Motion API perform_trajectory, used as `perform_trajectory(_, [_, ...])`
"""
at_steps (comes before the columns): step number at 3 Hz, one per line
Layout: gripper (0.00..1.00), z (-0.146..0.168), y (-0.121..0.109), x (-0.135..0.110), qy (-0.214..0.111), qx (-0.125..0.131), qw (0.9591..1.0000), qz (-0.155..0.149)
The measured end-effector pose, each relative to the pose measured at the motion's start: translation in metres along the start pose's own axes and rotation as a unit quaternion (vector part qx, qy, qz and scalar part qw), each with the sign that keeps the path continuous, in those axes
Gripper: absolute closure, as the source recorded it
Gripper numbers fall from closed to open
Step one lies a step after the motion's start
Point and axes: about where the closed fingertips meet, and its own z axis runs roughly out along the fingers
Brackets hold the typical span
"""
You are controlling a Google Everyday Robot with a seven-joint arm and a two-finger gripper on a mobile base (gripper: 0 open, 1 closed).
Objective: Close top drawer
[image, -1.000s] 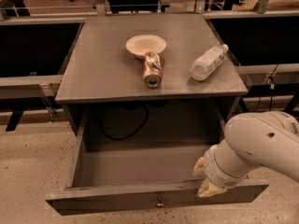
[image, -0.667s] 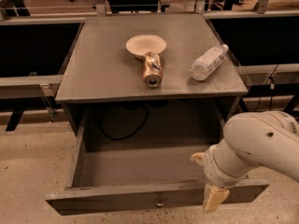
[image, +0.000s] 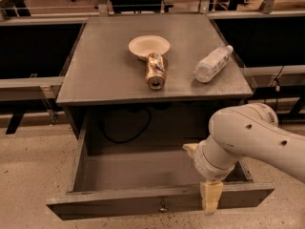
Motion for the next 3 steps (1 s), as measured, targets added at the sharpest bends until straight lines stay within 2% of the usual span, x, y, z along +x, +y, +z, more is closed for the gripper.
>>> perform_trajectory(1, [0.00, 0.0061, -0.0190, -0.0089, 0.010, 0.015, 0.9995, -0.025])
perform_trajectory(2, [0.00, 0.0063, -0.0206, -0.0093, 0.012, 0.017, 0.9994, -0.028])
perform_trajectory(3, [0.16, 0.0063, -0.0206, -0.0093, 0.012, 0.017, 0.9994, -0.028])
